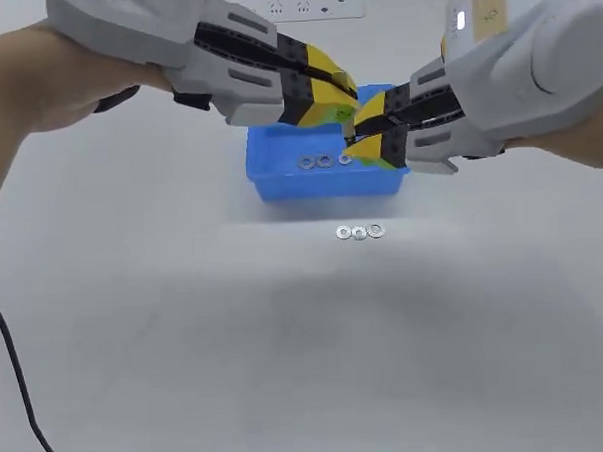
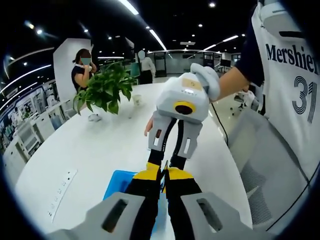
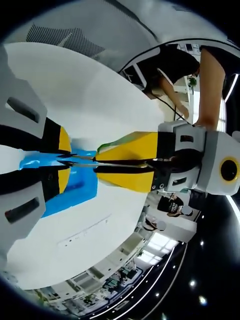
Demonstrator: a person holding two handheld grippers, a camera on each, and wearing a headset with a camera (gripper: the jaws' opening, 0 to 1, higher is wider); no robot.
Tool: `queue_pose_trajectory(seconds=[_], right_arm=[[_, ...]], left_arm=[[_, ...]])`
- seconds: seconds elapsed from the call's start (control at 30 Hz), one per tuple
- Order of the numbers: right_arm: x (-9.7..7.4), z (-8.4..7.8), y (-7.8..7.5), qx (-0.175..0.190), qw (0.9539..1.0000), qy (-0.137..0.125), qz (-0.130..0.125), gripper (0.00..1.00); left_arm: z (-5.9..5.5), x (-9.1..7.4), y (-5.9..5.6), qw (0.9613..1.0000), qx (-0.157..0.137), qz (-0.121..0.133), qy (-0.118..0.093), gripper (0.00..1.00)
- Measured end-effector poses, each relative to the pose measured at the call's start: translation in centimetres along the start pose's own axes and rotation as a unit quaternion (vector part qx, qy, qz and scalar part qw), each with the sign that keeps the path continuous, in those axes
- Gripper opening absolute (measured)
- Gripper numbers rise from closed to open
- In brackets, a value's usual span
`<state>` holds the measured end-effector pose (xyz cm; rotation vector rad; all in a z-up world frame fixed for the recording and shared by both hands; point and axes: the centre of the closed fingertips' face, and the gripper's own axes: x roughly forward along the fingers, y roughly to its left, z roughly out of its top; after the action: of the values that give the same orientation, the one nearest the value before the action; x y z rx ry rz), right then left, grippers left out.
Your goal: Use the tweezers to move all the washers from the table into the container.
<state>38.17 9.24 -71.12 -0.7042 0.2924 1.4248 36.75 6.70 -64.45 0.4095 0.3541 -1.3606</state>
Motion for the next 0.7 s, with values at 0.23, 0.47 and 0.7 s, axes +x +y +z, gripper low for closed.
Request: queue_pose_trajectory(seconds=[0.23,0.47,0.7], right_arm=[[0.3,-0.6,1.4,0.001,0.9999,0.008,0.007,0.10],[1.0,-1.2,3.3,0.005,0.9998,0.007,0.015,0.10],[1.6,-1.6,4.9,0.003,0.9997,0.012,0.020,0.10]], left_arm=[[-0.8,0.5,-1.0,0.9998,-0.004,0.018,-0.004,0.07],[-2.4,1.0,-2.4,0.9997,0.004,0.023,0.004,0.07],[-3.5,1.6,-3.4,0.9997,0.014,-0.007,0.017,0.07]])
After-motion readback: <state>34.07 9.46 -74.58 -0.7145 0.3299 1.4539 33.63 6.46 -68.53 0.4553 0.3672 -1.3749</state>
